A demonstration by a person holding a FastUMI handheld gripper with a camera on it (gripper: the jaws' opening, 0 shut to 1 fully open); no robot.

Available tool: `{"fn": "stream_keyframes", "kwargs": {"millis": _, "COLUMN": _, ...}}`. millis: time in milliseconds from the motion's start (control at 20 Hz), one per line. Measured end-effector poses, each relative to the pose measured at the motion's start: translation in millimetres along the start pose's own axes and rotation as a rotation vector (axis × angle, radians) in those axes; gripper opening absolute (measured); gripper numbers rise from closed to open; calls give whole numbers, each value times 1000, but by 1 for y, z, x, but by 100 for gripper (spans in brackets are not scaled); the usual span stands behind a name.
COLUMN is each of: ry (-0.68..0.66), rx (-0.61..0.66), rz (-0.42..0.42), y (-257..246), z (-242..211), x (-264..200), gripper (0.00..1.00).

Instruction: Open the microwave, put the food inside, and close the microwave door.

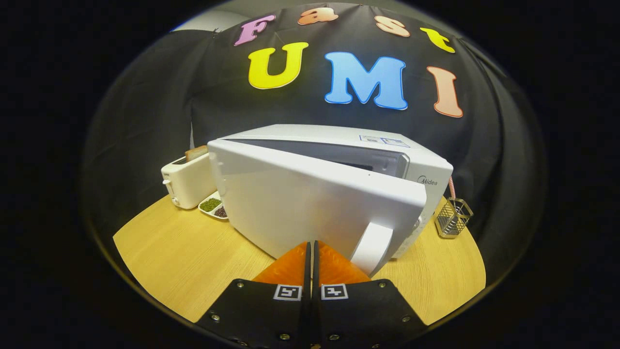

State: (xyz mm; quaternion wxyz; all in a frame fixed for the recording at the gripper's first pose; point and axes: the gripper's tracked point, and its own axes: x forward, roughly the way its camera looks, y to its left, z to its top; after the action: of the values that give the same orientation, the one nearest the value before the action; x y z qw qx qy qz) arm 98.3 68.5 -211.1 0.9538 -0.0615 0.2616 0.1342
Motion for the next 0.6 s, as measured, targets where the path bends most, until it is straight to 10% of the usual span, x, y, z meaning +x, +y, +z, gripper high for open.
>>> {"fn": "stream_keyframes", "kwargs": {"millis": 600, "ry": -22, "rx": 70, "rz": -90, "y": -38, "z": 32, "x": 48, "gripper": 0}}
